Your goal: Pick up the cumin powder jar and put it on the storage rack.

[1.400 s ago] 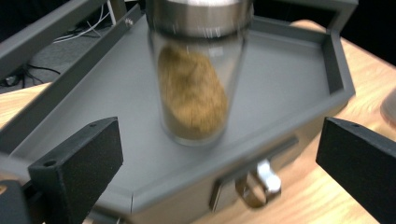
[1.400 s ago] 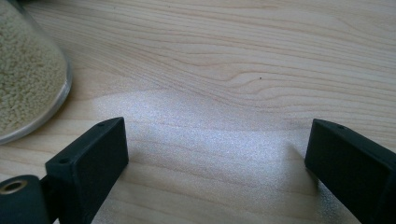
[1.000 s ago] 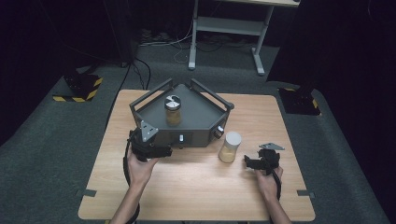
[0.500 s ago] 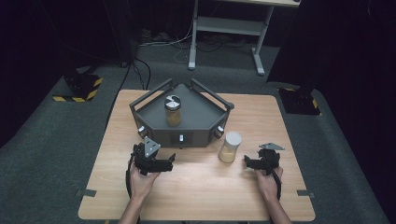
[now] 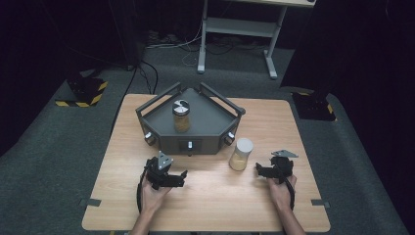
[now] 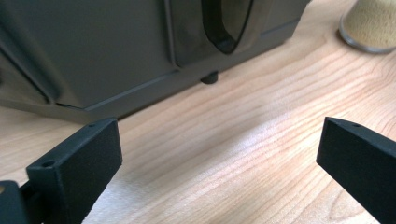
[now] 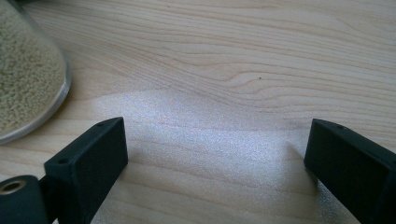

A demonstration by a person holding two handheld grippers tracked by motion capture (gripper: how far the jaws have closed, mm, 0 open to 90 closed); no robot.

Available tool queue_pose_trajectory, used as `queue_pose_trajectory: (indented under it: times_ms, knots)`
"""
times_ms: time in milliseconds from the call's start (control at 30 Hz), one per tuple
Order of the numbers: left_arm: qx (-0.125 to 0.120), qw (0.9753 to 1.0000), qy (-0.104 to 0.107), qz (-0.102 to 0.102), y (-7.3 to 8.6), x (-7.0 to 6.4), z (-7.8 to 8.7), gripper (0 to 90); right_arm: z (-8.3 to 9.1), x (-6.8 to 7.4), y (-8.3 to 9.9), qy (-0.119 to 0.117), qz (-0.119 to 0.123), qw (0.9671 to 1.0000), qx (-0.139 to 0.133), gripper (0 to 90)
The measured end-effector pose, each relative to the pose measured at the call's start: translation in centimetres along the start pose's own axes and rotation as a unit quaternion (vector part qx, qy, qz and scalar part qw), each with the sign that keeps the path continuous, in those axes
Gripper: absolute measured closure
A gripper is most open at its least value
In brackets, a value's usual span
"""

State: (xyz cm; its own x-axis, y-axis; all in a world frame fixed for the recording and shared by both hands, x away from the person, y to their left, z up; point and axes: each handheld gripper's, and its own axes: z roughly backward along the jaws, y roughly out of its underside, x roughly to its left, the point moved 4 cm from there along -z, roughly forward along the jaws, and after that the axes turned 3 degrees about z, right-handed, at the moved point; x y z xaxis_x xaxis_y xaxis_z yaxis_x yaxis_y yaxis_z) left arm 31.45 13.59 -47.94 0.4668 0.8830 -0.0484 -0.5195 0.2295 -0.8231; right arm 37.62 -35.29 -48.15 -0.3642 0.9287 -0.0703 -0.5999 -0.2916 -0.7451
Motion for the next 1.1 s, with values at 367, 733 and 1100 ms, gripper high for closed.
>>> queue_pose_trajectory:
  times_ms: [367, 733, 1100]
  knots:
    - [0.01, 0.9998, -0.016, 0.002, 0.8, -0.4, -1.2, 0.2, 0.0, 0.0, 0.0, 0.0, 0.0, 1.0, 0.0, 5.4]
    - [0.029, 0.9992, -0.026, -0.006, 0.5, -0.9, -1.7, 0.2, 0.0, 0.0, 0.0, 0.0, 0.0, 1.0, 0.0, 5.3]
    - [0.07, 0.9969, -0.032, 0.013, -0.5, -0.8, -2.5, 0.2, 0.0, 0.0, 0.0, 0.0, 0.0, 1.0, 0.0, 5.3]
